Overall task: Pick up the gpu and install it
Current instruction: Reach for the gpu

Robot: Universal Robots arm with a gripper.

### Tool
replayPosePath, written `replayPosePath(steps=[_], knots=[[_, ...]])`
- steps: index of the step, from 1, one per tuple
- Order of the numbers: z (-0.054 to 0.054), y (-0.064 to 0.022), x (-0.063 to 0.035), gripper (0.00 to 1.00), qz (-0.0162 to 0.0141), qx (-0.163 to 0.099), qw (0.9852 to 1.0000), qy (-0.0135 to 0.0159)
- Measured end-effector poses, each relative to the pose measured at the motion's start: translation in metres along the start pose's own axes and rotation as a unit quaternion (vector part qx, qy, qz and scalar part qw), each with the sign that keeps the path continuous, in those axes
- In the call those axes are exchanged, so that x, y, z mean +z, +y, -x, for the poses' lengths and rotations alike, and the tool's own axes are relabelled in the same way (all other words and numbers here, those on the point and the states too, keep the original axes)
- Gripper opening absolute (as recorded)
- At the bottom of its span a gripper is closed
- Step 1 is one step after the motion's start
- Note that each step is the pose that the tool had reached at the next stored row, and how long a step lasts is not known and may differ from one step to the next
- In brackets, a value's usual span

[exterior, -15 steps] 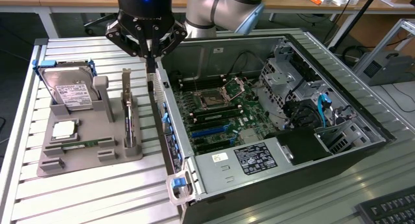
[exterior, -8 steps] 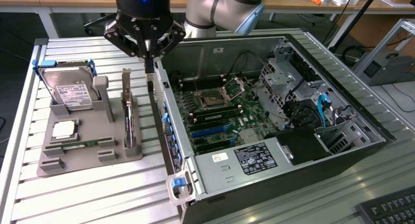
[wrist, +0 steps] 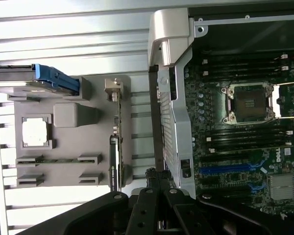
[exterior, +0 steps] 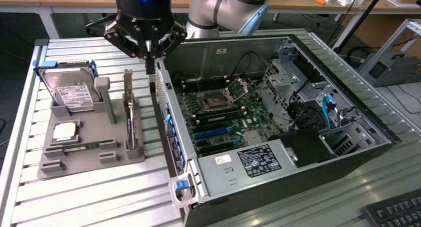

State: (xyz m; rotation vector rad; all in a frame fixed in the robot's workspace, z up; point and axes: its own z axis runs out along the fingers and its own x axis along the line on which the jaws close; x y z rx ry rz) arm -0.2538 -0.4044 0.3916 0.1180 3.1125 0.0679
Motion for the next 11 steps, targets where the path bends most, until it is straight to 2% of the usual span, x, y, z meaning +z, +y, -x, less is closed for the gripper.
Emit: replayPosePath(steps=[11], knots=[[-0.0024, -0.0004, 0.0001, 0.11, 0.0000, 0.000, 1.0000, 0.0000]])
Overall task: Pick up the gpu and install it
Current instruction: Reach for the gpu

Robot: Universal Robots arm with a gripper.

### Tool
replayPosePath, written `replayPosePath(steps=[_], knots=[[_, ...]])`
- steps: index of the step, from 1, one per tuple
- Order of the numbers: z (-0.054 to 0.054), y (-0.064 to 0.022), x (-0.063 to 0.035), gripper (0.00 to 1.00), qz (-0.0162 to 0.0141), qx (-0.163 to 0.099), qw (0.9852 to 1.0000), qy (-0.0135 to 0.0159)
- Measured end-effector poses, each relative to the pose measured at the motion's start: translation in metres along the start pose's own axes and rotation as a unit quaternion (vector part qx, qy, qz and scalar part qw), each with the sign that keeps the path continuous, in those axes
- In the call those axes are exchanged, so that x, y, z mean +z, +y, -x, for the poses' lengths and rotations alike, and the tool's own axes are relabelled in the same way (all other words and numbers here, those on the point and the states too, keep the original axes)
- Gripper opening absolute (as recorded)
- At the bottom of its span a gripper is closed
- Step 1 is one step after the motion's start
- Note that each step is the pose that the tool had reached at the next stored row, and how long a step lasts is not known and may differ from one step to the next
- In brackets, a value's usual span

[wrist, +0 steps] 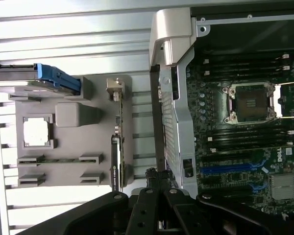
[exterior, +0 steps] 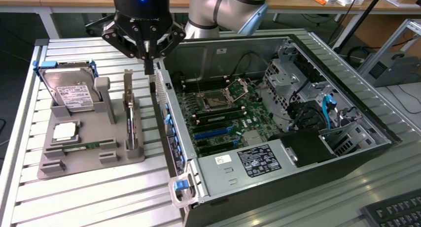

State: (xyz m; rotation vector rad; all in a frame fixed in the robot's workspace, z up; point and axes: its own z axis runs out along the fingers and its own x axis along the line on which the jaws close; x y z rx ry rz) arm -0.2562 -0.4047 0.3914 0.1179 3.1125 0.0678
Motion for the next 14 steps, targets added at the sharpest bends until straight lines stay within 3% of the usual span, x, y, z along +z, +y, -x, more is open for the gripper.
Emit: replayPosePath(steps=[14], knots=[[-0.0044, -0.0003, 0.0000, 0.11, 0.0000, 0.000, 1.0000, 0.0000]])
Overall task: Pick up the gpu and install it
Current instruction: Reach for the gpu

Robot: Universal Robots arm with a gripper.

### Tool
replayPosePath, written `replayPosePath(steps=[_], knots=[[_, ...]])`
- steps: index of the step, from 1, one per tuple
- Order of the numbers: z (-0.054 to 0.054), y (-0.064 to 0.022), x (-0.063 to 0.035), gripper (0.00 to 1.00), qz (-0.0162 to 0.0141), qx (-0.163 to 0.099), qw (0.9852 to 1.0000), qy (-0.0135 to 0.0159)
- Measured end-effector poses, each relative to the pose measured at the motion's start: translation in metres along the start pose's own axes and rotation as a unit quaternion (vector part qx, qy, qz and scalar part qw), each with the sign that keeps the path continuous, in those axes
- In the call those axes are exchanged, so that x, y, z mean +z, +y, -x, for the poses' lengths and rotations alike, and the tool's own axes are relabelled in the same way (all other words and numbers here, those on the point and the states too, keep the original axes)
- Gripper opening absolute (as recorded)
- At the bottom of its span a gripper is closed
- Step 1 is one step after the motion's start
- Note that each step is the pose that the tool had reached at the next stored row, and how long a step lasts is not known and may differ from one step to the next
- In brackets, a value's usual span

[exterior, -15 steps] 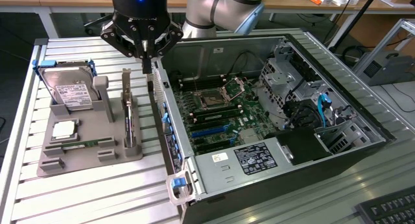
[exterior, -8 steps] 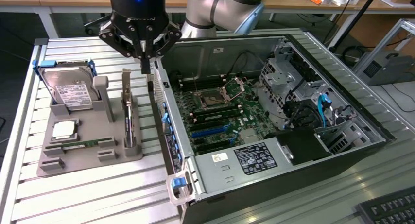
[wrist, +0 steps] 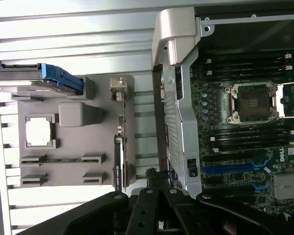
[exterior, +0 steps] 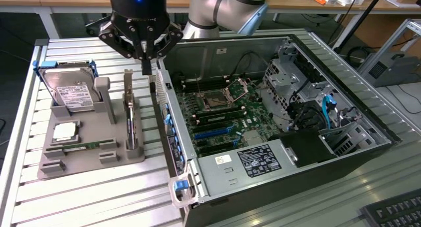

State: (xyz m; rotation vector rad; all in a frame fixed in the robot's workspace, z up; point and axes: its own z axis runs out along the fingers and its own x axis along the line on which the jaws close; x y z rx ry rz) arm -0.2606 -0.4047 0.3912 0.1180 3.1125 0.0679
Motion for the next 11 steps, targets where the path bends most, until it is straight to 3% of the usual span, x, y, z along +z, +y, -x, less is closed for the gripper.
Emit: replayPosePath(steps=[11], knots=[[-0.0020, -0.0002, 0.0001, 0.11, 0.0000, 0.000, 1.0000, 0.0000]])
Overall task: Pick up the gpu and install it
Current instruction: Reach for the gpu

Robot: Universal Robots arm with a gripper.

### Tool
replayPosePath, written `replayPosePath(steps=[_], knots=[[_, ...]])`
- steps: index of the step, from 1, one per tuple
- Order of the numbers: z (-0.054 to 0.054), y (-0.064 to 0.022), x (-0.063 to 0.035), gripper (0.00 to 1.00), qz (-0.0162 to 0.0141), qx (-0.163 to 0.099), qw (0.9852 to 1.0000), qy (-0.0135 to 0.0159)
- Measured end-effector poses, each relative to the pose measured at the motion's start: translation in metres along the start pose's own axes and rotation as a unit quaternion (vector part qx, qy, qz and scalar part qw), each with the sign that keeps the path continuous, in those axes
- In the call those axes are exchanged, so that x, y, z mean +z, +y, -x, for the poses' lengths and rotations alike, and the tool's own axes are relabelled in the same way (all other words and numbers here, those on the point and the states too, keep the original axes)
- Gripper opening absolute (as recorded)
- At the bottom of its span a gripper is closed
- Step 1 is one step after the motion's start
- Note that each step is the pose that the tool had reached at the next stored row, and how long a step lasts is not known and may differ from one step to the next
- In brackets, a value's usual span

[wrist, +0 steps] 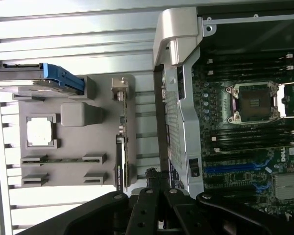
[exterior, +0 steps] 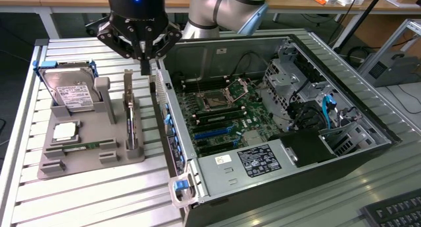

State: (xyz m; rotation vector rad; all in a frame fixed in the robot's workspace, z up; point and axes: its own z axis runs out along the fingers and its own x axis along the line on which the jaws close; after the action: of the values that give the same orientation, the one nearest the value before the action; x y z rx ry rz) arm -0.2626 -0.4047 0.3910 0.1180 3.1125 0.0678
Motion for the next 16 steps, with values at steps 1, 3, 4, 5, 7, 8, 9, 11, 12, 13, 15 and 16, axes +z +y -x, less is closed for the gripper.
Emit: replayPosePath(steps=[1, 3, 4, 5, 7, 8, 9, 11, 12, 13, 15, 16], knots=[[-0.0002, 0.0000, 0.0000, 0.11, 0.0000, 0.000, 1.0000, 0.0000], [-0.0008, -0.0001, 0.0001, 0.11, 0.0000, 0.000, 1.0000, 0.0000], [-0.0009, -0.0001, 0.0001, 0.11, 0.0000, 0.000, 1.0000, 0.0000], [-0.0009, -0.0001, 0.0001, 0.11, 0.0000, 0.000, 1.0000, 0.0000], [-0.0012, -0.0001, 0.0001, 0.11, 0.0000, 0.000, 1.0000, 0.0000], [-0.0017, -0.0001, 0.0002, 0.11, 0.0000, 0.000, 1.0000, 0.0000], [-0.0025, -0.0002, 0.0002, 0.11, 0.0000, 0.000, 1.0000, 0.0000], [-0.0050, -0.0004, 0.0001, 0.11, 0.0000, 0.000, 1.0000, 0.0000], [-0.0058, -0.0005, 0.0001, 0.11, 0.0000, 0.000, 1.0000, 0.0000], [-0.0066, -0.0005, 0.0001, 0.11, 0.0000, 0.000, 1.0000, 0.0000], [-0.0081, -0.0006, 0.0000, 0.11, 0.0000, 0.000, 1.0000, 0.0000], [-0.0091, -0.0007, 0.0000, 0.11, 0.0000, 0.000, 1.0000, 0.0000]])
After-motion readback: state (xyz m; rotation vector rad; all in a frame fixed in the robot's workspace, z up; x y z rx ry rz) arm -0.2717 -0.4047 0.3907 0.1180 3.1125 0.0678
